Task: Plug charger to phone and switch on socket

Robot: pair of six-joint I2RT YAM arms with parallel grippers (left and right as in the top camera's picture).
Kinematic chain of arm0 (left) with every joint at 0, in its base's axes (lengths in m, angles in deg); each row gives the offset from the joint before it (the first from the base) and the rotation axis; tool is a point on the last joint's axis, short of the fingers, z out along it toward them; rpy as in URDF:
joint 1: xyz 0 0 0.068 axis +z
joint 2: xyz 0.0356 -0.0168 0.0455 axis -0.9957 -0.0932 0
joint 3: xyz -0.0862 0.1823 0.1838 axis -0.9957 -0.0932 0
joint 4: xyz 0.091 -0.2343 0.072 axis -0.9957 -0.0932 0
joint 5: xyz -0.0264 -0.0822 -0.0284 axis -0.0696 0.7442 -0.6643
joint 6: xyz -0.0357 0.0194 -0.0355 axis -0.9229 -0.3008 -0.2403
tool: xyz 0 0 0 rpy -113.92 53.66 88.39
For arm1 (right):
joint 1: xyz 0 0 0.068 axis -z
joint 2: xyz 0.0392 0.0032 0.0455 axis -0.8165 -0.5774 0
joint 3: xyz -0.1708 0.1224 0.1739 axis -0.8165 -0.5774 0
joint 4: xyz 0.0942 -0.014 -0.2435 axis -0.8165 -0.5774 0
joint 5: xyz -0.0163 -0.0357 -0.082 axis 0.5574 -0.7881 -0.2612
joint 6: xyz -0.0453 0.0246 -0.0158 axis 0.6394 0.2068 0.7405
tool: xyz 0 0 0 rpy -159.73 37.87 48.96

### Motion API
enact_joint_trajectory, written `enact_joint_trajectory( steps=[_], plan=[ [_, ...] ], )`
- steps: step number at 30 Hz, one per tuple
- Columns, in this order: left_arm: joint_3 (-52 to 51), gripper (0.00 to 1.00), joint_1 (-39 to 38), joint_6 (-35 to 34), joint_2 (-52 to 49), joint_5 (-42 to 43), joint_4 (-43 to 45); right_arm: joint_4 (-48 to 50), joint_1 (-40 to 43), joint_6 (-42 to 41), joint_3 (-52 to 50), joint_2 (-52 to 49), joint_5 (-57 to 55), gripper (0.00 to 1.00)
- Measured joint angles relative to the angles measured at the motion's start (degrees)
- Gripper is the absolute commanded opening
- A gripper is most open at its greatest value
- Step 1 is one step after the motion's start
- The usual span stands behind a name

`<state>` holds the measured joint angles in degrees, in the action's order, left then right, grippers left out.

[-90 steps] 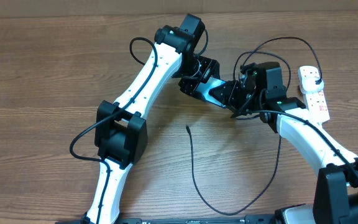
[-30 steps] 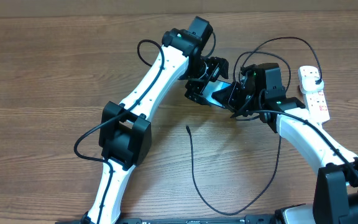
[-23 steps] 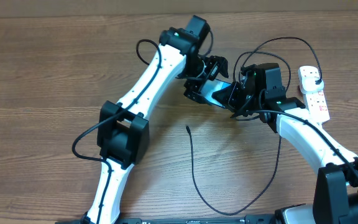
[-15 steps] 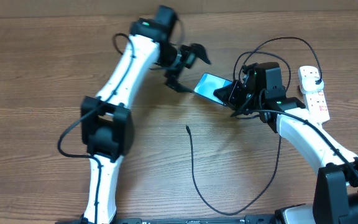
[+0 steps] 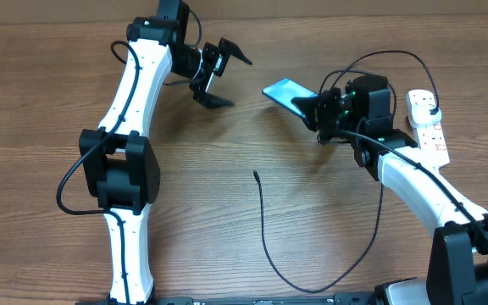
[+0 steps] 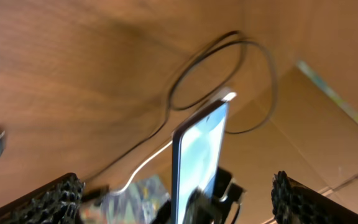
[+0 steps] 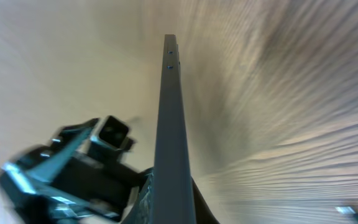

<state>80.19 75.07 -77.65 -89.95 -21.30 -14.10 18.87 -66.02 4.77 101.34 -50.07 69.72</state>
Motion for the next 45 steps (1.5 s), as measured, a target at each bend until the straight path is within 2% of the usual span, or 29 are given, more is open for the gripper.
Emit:
enact_joint_trajectory(
  steps=[7,16,20,29,34,43,45],
  plan=[
    [0.0,1.0,-0.5,-3.1,0.0,-0.1,10.5,10.5,0.0,-12.5,0.0,0.0,1.9,0.04],
    [0.1,1.0,-5.4,-10.4,0.0,-1.4,25.3,12.0,0.0,-23.1,0.0,0.0,2.9,0.04],
    [0.1,1.0,-7.6,-12.1,0.0,-3.1,25.4,14.0,0.0,-26.8,0.0,0.0,2.7,0.04],
    [0.1,0.99,-9.2,-12.8,0.0,-5.9,24.7,14.6,0.0,-28.4,0.0,-0.1,2.5,0.04],
    [0.1,0.85,-9.9,-12.7,0.0,-8.1,24.6,14.6,0.0,-28.6,0.0,-0.1,2.3,0.04],
    [0.1,0.79,-11.8,-13.2,0.0,-9.7,24.2,14.5,0.0,-28.6,0.0,-0.1,2.1,0.04],
    [0.1,0.73,-11.8,-13.2,0.0,-9.8,24.0,14.5,0.1,-28.6,0.0,-0.1,1.9,0.04]
  ],
)
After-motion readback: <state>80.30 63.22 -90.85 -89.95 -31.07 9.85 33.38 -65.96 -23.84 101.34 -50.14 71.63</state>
